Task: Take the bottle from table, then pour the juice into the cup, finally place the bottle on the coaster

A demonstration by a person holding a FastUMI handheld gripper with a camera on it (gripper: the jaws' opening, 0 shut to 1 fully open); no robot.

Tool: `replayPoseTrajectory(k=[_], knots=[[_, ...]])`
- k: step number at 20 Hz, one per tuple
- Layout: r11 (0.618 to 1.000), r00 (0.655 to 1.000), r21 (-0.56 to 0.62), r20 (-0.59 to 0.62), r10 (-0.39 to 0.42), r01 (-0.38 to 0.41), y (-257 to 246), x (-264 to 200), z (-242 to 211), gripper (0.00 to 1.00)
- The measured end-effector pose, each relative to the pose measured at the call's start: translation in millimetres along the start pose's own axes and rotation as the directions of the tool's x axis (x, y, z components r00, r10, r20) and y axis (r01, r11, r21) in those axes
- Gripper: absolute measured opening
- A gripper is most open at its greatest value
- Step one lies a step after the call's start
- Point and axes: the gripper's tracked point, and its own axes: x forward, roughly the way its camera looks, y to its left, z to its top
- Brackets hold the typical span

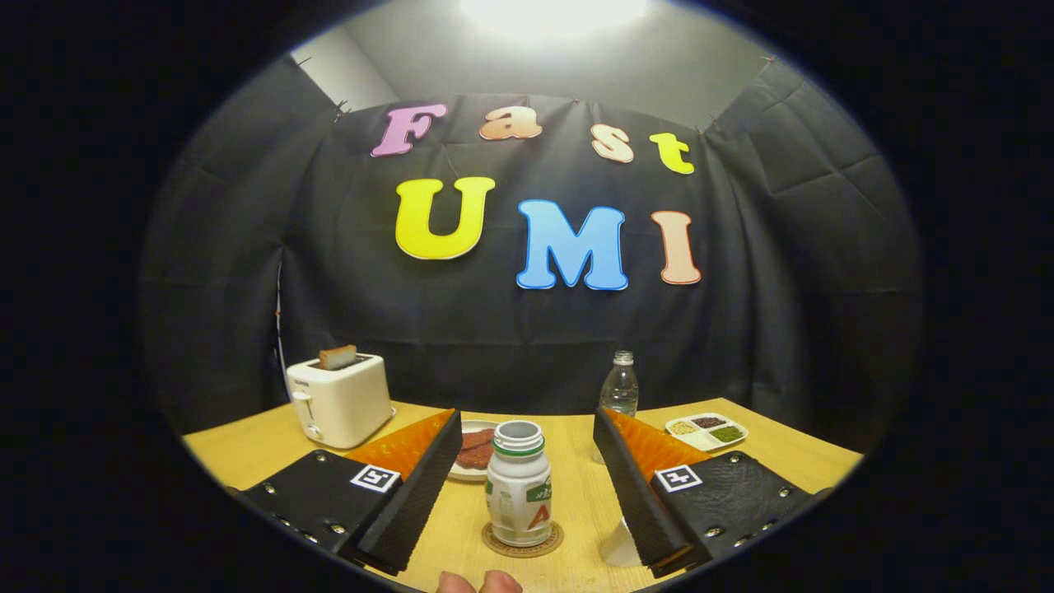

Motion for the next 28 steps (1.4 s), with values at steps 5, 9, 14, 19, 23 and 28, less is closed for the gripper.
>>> replayPoseTrajectory(k=[5, 9, 14, 19, 23, 28], knots=[[0.998, 1.000, -0.050, 0.002, 0.023, -0.023, 5.6, -17.8, 9.5, 0.97], [0.998, 0.999, -0.055, 0.021, 0.031, -0.029, -3.3, -36.1, 22.8, 0.97], [0.987, 0.998, -0.159, 0.062, -0.009, 0.019, -97.6, -61.1, 13.1, 0.97], [0.987, 0.990, -0.147, 0.134, -0.050, 0.069, -233.7, -68.6, -32.5, 0.97], [0.963, 0.996, -0.252, 0.038, -0.085, 0.092, -313.9, -62.2, -74.4, 0.97], [0.980, 0.998, -0.194, -0.024, -0.050, 0.044, -336.8, -51.7, -107.3, 0.97]])
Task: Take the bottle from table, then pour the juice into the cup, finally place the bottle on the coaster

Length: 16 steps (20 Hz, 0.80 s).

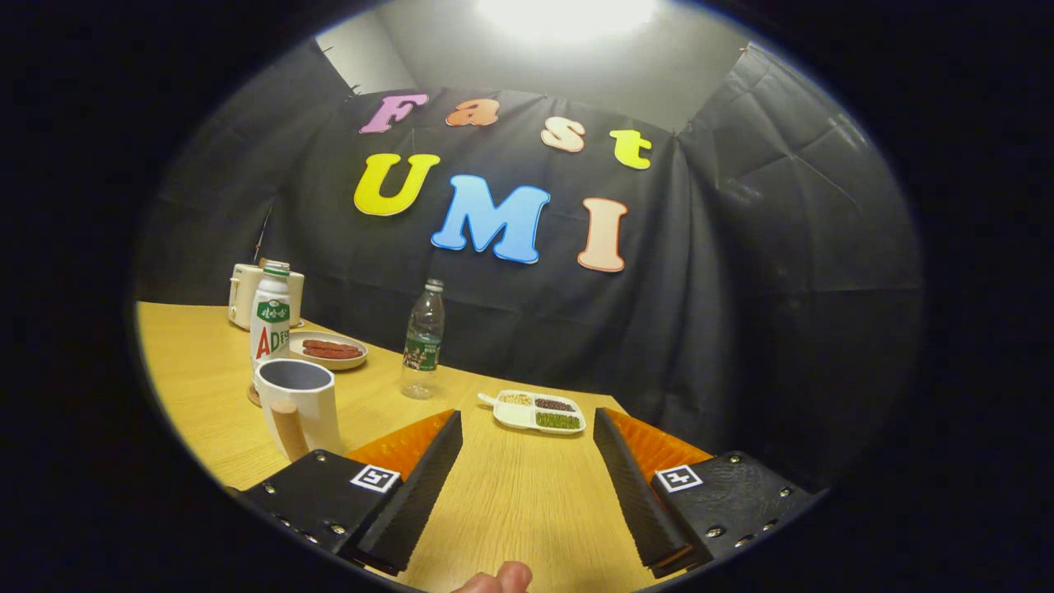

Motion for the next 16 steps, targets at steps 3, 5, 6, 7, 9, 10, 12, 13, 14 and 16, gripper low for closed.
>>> replayPoseTrajectory(k=[3, 5, 6, 7, 9, 10, 12, 13, 14, 16], knots=[[1.000, 0.999, 0.020, -0.051, -0.016, 0.017, -9.3, 2.4, -21.0, 0.97], [0.998, 0.999, 0.063, -0.053, -0.008, 0.011, -11.5, 3.6, -21.7, 0.97], [0.998, 0.998, 0.070, -0.063, -0.002, 0.007, -13.4, 4.8, -22.3, 0.97], [0.998, 0.997, 0.056, -0.080, -0.001, 0.005, -16.8, 4.6, -25.4, 0.97], [0.994, 0.996, 0.103, -0.073, 0.050, -0.043, -8.6, 7.9, -27.7, 0.98], [0.993, 0.991, 0.109, -0.127, 0.049, -0.036, -10.4, 1.6, -40.0, 0.99], [0.992, 0.986, 0.123, -0.165, 0.018, 0.003, -23.3, -6.6, -51.0, 0.98], [0.990, 0.988, 0.138, -0.157, 0.006, 0.016, -24.5, -15.8, -48.8, 0.96], [0.986, 0.991, 0.163, -0.135, 0.000, 0.023, -28.9, -26.3, -39.5, 0.96], [0.982, 0.995, 0.188, -0.104, -0.008, 0.028, -30.4, -44.6, -34.2, 0.96]])
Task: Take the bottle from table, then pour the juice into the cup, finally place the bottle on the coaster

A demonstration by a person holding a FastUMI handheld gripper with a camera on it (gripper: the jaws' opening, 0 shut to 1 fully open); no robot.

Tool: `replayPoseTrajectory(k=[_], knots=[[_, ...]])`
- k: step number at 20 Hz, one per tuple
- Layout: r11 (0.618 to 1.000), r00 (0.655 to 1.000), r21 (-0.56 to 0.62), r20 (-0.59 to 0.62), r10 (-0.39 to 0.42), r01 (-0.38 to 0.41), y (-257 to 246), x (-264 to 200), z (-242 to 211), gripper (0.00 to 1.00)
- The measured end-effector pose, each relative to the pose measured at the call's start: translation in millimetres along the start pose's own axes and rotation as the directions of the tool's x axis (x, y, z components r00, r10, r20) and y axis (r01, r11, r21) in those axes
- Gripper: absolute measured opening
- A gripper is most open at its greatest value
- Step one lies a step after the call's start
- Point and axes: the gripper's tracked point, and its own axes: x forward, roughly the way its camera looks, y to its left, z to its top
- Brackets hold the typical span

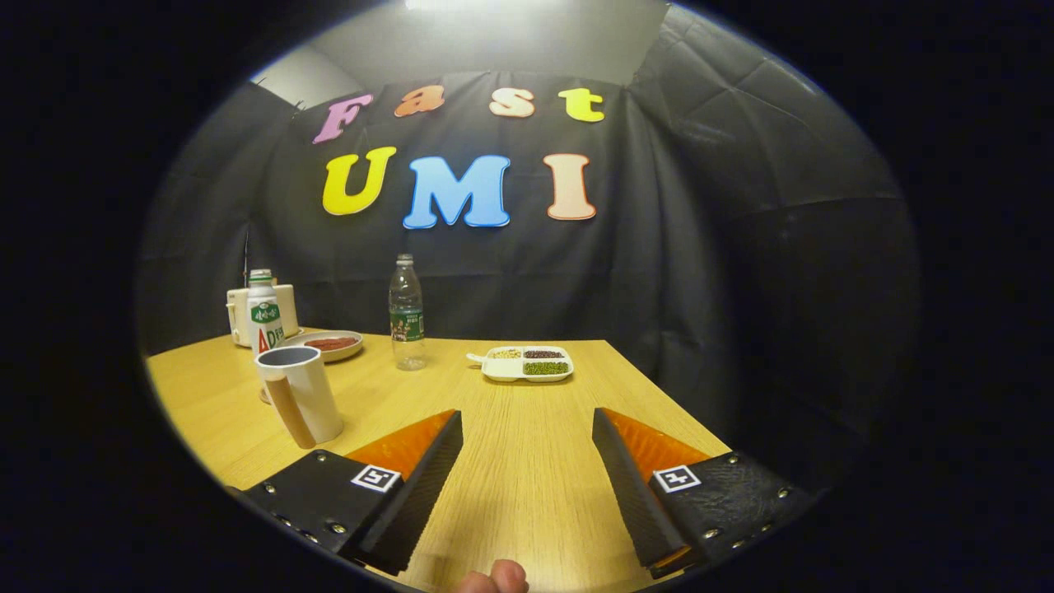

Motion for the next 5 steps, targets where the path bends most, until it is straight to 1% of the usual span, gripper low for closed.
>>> replayPoseTrajectory(k=[1, 4, 5], knots=[[1.000, 0.999, -0.016, 0.036, 0.003, -0.002, 2.6, -9.1, 6.1, 0.96], [1.000, 0.998, -0.010, 0.060, 0.001, 0.000, -1.6, -28.8, 10.0, 0.96], [1.000, 0.999, -0.019, 0.050, 0.005, -0.004, -1.4, -30.7, 2.7, 0.96]])
